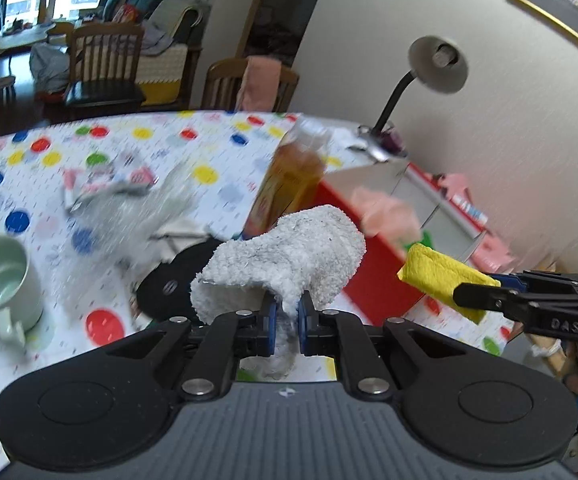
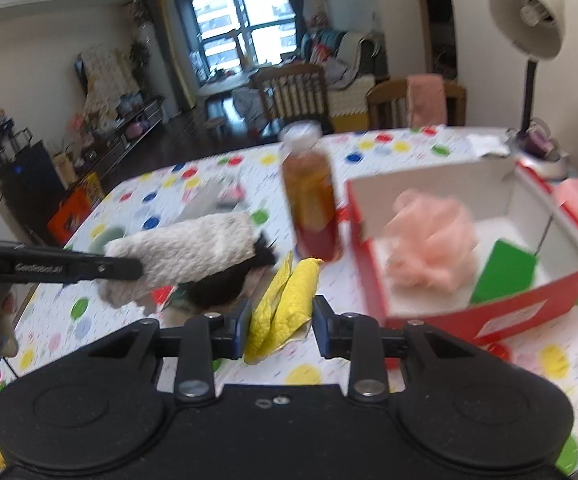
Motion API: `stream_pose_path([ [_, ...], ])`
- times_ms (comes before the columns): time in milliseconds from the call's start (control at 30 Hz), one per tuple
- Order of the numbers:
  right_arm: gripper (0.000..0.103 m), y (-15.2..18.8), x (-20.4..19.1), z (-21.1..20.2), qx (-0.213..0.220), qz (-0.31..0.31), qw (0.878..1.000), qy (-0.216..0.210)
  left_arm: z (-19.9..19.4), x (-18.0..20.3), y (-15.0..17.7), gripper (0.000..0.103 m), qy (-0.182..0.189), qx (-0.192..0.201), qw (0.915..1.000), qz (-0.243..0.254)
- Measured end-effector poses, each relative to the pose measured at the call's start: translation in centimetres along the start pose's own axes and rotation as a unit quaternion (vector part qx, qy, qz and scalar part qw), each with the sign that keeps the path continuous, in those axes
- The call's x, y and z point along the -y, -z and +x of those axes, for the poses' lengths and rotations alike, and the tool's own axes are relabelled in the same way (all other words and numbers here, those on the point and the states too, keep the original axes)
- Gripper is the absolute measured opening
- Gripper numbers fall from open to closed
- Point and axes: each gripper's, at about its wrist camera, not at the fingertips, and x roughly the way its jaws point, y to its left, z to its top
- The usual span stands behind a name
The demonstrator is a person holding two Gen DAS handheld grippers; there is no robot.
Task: Organize soft objects
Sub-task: 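Lift the grey towel and yellow cloth and carry them toward the red box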
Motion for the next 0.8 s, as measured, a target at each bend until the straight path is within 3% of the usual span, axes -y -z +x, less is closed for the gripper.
stream_pose_path([
  [400,0.031,-4.1,8.4,-1.7,0.048,0.029,0.996,0.062,2.7,7.7,-5.2,0.01,0.05,0.009,0.9966,0.064],
  [800,0.031,-7.4,17.3,-1.3,0.052,0.042,0.993,0.097,9.4,16.6,-6.7,0.01,0.08,-0.036,0.9856,0.145],
])
